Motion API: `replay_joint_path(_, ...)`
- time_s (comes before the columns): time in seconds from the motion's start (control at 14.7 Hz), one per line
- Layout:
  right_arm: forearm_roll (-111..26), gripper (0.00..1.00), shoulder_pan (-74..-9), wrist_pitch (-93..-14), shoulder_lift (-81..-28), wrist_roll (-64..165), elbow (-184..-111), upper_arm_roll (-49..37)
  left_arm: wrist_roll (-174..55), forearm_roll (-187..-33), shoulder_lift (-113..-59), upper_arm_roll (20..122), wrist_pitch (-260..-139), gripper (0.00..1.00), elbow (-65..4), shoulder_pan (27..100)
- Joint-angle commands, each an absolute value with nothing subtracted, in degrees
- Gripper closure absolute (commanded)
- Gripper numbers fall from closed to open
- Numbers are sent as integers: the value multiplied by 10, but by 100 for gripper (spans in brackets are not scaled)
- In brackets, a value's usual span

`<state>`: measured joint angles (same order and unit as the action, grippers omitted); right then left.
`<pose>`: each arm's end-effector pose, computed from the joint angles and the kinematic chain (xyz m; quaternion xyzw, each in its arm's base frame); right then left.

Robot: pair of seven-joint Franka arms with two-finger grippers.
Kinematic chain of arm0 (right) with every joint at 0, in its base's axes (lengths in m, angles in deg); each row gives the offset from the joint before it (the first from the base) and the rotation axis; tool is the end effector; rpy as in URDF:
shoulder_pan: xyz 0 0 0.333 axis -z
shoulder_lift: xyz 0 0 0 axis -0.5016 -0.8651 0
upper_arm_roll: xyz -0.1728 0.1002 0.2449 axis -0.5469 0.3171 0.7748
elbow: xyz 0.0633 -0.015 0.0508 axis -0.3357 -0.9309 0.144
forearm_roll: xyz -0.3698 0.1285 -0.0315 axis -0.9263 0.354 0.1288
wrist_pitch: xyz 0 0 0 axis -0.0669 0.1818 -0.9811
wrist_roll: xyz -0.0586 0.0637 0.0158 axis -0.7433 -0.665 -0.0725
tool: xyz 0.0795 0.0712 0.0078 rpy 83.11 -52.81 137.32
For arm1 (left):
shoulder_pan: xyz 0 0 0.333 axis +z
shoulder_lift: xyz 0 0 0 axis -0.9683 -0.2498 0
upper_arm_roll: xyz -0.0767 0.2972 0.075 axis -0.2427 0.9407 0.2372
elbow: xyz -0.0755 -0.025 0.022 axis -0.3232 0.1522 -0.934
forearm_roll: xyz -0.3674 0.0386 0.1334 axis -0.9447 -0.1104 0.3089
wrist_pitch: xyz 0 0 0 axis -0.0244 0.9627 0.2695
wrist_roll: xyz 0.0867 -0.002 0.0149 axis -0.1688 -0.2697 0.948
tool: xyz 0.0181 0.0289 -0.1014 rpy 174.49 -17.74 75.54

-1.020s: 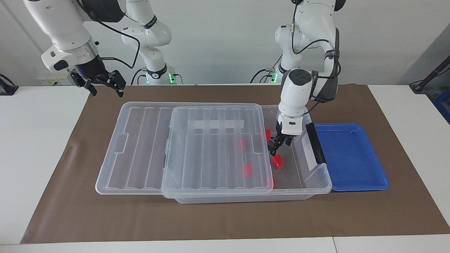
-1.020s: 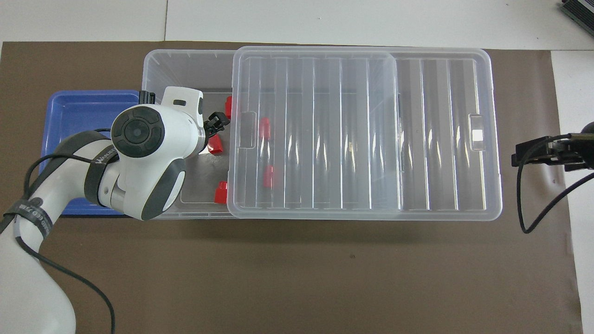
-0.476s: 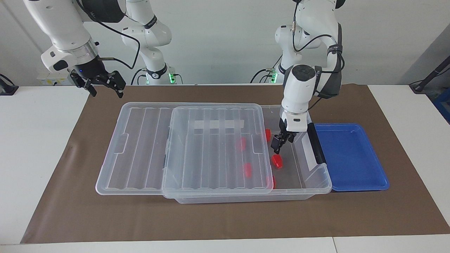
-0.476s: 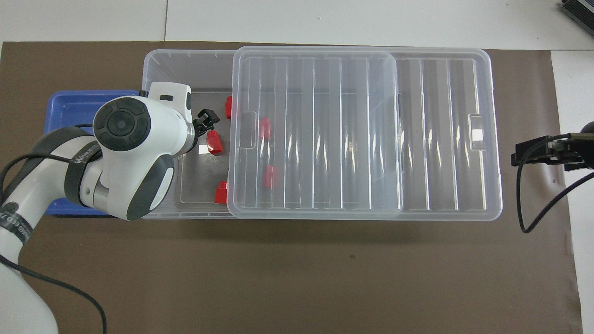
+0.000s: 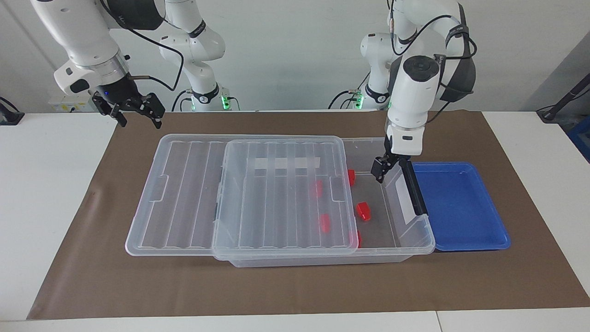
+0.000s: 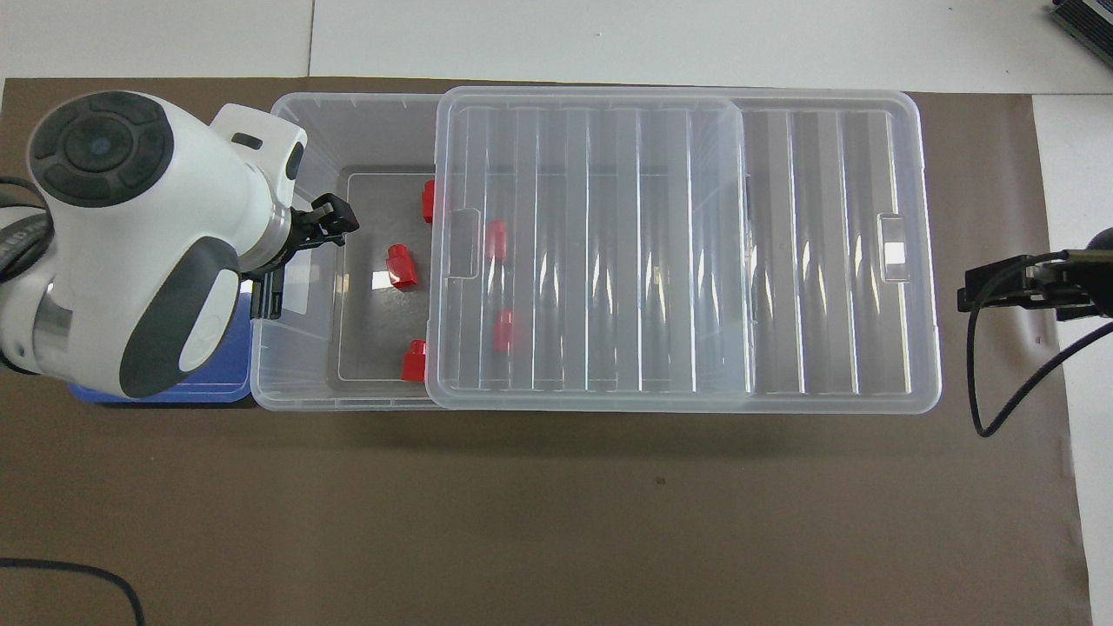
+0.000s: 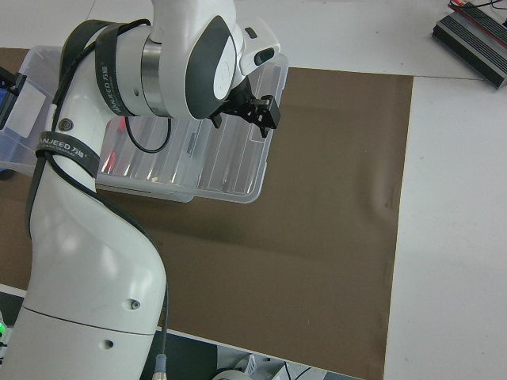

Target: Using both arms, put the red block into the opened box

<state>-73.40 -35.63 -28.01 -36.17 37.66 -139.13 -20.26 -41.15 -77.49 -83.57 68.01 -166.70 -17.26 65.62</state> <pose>0.5396 -0.0167 0.6140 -0.9984 0.0569 0.0035 0.0020 0.5873 -0.1547 0.5270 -0.9889 -0.1379 -0.0413 0.0381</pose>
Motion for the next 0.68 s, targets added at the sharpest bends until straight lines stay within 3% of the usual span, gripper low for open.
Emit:
replay_joint_path(0.0,-733,26,-346,-315,-347,376,-1416,-199,-573,-818,-809,679,-1640,0,-173,720)
replay_joint_path(0.07,-733,45,-341,-323,-350,383,-1416,-199,-613,-820,-802,679,-1624,0,-172,741)
replay_joint_path(0.2,-733,100,-329,-347,-358,416,-1418,-199,-670,-820,-786,679,-1610,0,-173,764)
replay_joint_path(0.61,-735,100,-285,-472,-422,582,-1444,-200,-720,-820,-771,682,-1600,0,-173,779)
